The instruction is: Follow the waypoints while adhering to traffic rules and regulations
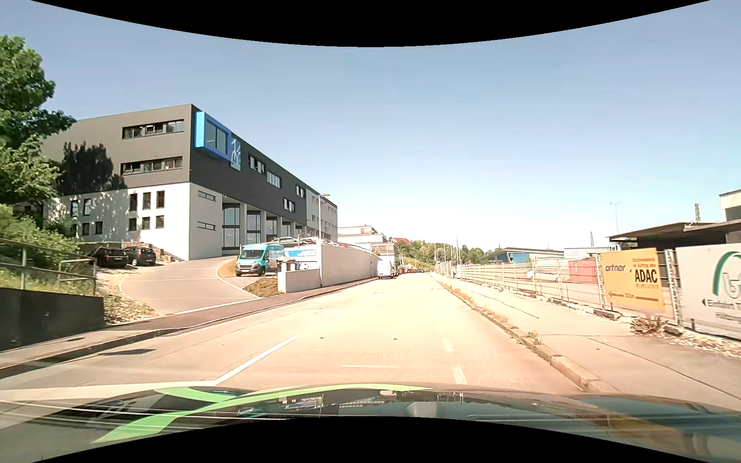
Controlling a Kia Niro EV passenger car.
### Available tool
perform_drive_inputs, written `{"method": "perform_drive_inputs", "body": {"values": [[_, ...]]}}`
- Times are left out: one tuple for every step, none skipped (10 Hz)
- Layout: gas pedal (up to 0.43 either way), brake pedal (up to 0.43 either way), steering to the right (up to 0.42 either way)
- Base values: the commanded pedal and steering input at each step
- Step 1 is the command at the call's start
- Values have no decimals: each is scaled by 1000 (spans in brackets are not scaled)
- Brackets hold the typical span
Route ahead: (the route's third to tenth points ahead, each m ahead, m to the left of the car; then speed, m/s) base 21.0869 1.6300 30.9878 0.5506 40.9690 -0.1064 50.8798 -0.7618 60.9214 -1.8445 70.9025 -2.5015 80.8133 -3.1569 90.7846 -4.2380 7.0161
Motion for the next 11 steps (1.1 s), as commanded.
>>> {"method": "perform_drive_inputs", "body": {"values": [[220,0,33],[220,0,26],[220,0,21],[220,0,21],[228,0,20],[228,0,21],[228,0,21],[228,0,20],[240,0,16],[240,0,12],[240,0,9]]}}
